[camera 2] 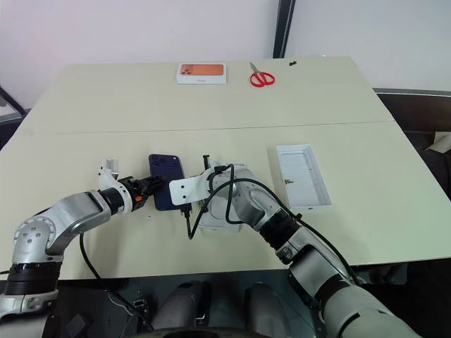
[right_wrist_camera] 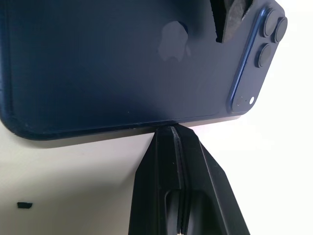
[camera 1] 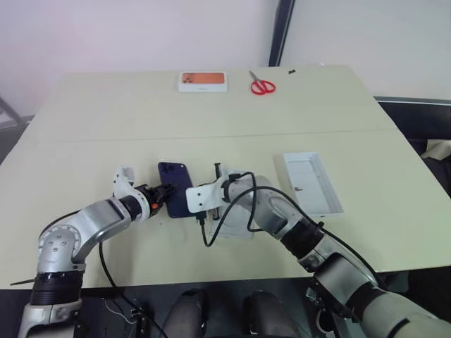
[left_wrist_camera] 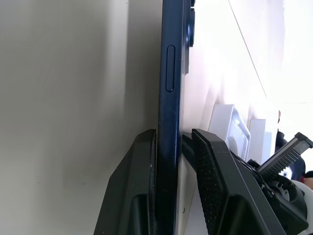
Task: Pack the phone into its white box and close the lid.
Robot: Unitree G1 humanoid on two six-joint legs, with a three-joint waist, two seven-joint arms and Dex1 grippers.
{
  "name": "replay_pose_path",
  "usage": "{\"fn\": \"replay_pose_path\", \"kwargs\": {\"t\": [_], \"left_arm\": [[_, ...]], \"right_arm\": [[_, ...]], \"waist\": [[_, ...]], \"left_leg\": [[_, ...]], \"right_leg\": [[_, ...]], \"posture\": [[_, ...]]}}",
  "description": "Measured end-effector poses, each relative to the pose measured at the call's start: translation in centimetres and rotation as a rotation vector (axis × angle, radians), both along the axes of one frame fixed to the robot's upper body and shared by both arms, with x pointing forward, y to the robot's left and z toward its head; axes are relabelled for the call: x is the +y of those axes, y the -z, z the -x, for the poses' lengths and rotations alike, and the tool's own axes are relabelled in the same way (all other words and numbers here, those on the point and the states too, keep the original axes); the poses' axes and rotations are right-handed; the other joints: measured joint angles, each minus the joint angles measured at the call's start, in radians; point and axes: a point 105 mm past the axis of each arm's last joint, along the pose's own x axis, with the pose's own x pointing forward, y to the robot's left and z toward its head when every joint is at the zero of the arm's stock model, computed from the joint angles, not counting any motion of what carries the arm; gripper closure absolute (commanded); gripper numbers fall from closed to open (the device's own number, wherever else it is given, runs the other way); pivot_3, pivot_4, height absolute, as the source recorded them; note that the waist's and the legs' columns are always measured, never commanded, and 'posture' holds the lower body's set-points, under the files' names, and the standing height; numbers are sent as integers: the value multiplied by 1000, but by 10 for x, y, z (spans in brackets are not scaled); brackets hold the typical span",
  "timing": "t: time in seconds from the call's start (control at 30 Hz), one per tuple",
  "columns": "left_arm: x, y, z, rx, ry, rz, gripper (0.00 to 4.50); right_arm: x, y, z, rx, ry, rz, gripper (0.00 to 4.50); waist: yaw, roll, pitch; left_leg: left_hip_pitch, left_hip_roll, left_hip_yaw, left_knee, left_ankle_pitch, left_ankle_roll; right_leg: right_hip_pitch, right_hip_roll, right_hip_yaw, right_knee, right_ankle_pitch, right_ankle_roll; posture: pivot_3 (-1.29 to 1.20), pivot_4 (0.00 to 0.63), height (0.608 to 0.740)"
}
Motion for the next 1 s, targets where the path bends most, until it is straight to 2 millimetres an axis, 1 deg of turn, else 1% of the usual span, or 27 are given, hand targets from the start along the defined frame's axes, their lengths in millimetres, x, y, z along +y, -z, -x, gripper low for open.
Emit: {"fn": "replay_pose_path", "kwargs": {"t": [0.03,0.2,0.37,0.43,0.5,0.57,0.6,0.67,0.7,0.77,0.83,0.9,1.0], "left_arm": [[-2,-4,0,-18,8,22,4479],[0,-5,1,-21,4,20,4479],[2,-6,1,-31,-5,33,4479],[1,-9,-1,-46,-13,61,4479],[-1,-15,-4,-69,-12,79,4479],[-6,-30,-8,-125,7,83,4479],[-11,-37,-9,-152,25,82,4479],[-21,-50,-11,-201,71,78,4479],[-30,-54,-11,-214,103,85,4479],[-50,-54,-8,-217,171,97,4479],[-69,-47,-2,-198,243,105,4479],[-82,-41,2,-176,291,103,4479],[-99,-36,8,-155,354,111,4479]], "right_arm": [[-1,0,-1,0,3,0,4500],[-3,-2,-3,9,19,-5,4500],[-9,-6,-5,32,43,-11,4500],[-17,-13,-7,39,68,-24,4500],[-25,-25,-10,40,95,-57,4500],[-36,-46,-9,63,121,-125,4500],[-41,-56,-6,83,120,-167,4500],[-57,-74,6,134,102,-251,4500],[-68,-78,14,172,92,-292,4500],[-89,-75,28,269,95,-350,4500],[-113,-62,40,379,134,-373,4500],[-131,-54,45,448,190,-395,4500],[-156,-51,47,498,285,-465,4500]], "waist": [[1,0,0],[1,0,0],[5,0,1],[9,-1,3],[10,-2,4],[11,-4,5],[12,-4,6],[12,-4,6],[17,-4,6],[23,-4,6],[28,-4,6],[24,-3,7],[23,-3,7]], "left_leg": [[0,0,0,0,0,0],[0,0,0,0,0,0],[-1,0,0,0,0,0],[-2,0,0,0,0,0],[-3,0,0,1,0,0],[-4,0,0,2,0,0],[-4,0,0,2,0,0],[-5,0,0,2,-1,1],[-5,0,0,1,-1,1],[-5,0,0,1,-1,2],[-5,0,0,1,-2,3],[-6,0,0,1,-1,3],[-6,0,0,1,-1,3]], "right_leg": [[0,0,0,0,0,0],[0,0,0,0,0,0],[0,0,0,0,0,0],[0,0,0,-1,0,0],[0,0,-1,-1,0,0],[1,0,-1,-1,0,0],[1,0,-1,-1,0,0],[1,-1,-1,-2,0,0],[2,-1,-1,-4,0,0],[3,-1,-1,-7,0,0],[3,-1,-1,-8,0,0],[2,-1,0,-7,0,0],[1,0,0,-6,0,0]], "posture": [[0,150,740],[0,150,740],[0,150,740],[0,150,740],[0,150,740],[0,150,740],[0,150,740],[0,150,740],[0,150,740],[0,150,740],[0,150,740],[0,150,740],[0,150,740]]}}
